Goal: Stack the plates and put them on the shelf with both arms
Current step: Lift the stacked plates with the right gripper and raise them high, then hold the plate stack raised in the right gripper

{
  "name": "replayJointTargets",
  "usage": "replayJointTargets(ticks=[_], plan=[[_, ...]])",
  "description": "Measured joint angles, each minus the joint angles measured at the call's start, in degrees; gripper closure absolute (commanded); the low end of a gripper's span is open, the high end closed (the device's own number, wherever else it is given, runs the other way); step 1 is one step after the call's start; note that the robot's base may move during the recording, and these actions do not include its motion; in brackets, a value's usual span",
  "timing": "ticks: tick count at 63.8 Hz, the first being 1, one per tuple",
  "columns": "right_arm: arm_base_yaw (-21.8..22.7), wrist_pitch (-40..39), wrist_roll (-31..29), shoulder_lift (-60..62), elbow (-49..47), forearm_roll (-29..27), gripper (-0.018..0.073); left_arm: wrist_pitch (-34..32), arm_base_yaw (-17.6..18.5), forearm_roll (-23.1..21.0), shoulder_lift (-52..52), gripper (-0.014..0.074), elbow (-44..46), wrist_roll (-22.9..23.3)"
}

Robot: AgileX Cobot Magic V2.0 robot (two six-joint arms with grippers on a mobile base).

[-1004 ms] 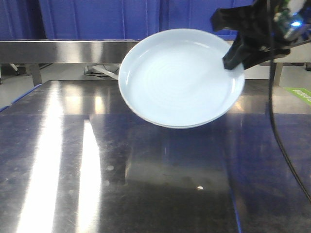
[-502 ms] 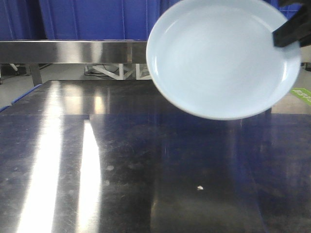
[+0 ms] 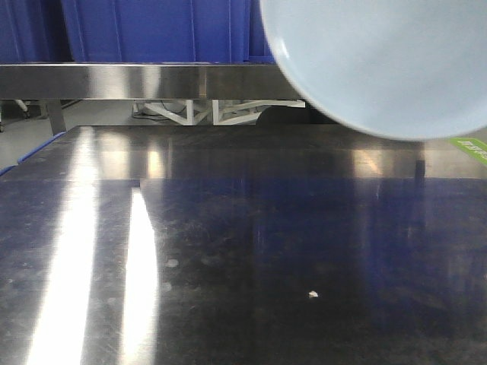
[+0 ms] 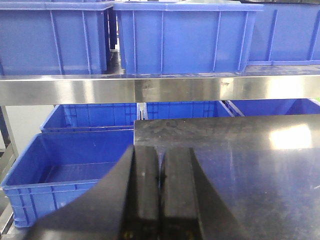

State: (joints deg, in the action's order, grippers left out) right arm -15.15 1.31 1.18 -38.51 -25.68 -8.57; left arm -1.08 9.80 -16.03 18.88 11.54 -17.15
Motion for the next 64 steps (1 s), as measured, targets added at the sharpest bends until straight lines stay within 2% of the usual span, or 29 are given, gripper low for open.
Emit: replayJointTargets(ticks=[28, 64], plan=[[0.00, -0.67, -0.03, 14.25, 5.84, 0.00, 0.0511, 0.00, 0.00, 0.00, 0.00, 0.0516, 0.00, 0.00], [0.00, -0.67, -0.03, 14.52, 5.86, 0.00, 0.0511, 0.00, 0.00, 0.00, 0.00, 0.0516, 0.00, 0.00]])
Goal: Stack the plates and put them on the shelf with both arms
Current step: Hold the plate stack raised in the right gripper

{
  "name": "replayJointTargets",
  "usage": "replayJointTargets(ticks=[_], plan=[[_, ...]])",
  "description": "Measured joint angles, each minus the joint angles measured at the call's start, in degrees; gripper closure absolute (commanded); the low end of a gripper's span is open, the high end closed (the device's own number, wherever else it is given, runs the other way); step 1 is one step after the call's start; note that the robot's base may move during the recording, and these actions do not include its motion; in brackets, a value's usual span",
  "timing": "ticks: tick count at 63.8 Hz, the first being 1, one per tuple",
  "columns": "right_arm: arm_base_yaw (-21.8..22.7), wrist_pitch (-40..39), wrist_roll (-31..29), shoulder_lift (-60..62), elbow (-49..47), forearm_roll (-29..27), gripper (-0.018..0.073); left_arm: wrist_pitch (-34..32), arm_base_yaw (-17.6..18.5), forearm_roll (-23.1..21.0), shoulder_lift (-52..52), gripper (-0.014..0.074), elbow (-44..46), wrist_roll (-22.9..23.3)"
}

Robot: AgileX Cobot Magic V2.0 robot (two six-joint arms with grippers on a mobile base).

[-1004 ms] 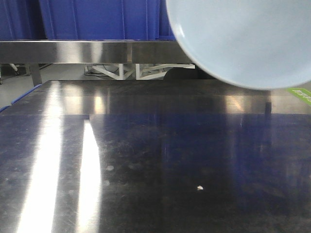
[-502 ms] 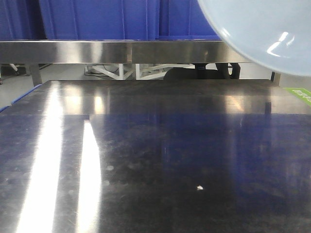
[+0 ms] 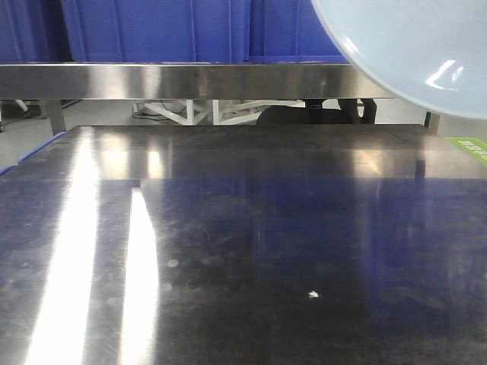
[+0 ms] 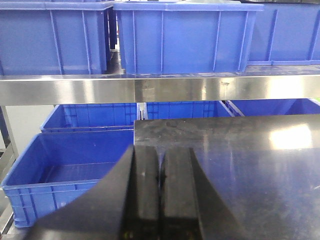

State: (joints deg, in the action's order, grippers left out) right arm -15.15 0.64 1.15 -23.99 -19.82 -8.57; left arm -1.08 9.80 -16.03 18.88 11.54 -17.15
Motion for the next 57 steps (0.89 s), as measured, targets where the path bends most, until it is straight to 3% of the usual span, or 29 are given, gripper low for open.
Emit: replayJointTargets(ticks=[57], plan=[[0.00, 0.00, -0.10, 0.10, 0.00, 0.00, 0.0511, 0.00, 0.00, 0.00, 0.00, 0.0516, 0.00, 0.00]])
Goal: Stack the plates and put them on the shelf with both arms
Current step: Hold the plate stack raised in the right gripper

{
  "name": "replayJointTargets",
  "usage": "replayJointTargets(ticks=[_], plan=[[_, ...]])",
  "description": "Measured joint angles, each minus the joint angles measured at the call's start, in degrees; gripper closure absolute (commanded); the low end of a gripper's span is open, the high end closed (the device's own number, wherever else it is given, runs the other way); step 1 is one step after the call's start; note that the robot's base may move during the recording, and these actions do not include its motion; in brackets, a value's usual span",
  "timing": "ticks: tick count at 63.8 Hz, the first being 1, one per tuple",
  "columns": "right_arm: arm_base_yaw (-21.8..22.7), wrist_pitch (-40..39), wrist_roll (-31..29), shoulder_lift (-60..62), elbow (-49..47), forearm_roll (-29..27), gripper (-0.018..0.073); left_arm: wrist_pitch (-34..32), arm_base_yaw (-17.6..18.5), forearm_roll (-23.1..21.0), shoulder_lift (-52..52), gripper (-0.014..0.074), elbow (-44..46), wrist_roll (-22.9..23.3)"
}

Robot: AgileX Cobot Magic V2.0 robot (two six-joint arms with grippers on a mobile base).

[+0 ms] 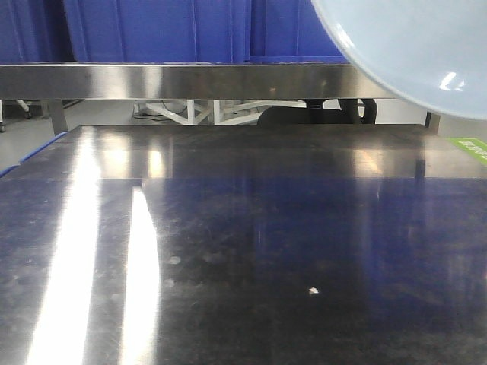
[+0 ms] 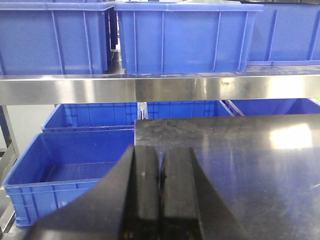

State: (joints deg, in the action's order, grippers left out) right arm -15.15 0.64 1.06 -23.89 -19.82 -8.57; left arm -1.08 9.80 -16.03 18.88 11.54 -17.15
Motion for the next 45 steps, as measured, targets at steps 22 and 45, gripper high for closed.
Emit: replayJointTargets(ticks=[22, 45], plan=[[0.00, 0.00, 0.00, 0.00, 0.00, 0.00, 0.0511, 0.00, 0.00, 0.00, 0.00, 0.0516, 0.00, 0.00], [0.00, 0.00, 0.00, 0.00, 0.00, 0.00, 0.0511, 0.00, 0.00, 0.00, 0.00, 0.0516, 0.00, 0.00]])
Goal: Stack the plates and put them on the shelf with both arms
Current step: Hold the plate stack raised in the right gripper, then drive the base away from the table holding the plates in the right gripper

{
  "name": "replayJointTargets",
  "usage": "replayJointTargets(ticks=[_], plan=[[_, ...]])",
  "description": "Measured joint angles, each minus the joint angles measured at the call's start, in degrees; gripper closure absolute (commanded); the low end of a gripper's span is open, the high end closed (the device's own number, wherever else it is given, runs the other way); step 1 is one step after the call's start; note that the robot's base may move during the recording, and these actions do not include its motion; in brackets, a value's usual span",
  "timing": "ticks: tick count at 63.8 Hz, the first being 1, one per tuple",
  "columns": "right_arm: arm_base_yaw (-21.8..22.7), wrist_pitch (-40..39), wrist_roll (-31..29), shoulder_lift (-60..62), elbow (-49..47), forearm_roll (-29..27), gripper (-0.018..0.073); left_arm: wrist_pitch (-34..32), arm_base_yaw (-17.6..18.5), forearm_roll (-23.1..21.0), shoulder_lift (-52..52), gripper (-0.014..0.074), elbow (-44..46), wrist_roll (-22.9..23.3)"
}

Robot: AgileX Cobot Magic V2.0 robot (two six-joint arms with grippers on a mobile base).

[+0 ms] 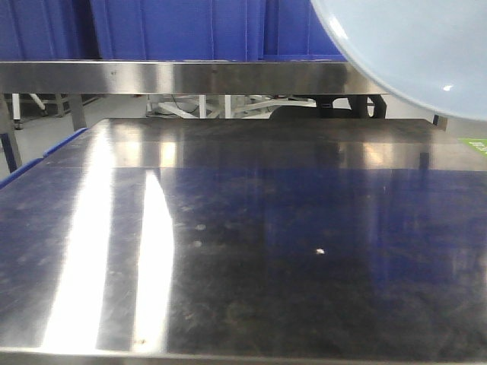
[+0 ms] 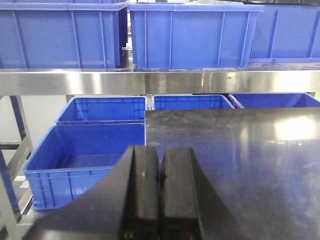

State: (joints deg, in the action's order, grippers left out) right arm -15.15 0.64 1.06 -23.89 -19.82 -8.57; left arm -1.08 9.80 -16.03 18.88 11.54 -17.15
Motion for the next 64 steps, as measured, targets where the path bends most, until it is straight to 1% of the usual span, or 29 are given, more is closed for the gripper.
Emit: replayJointTargets(ticks=[64], plan=[[0.00, 0.00, 0.00, 0.00, 0.00, 0.00, 0.0511, 0.00, 0.00, 0.00, 0.00, 0.0516, 0.00, 0.00]])
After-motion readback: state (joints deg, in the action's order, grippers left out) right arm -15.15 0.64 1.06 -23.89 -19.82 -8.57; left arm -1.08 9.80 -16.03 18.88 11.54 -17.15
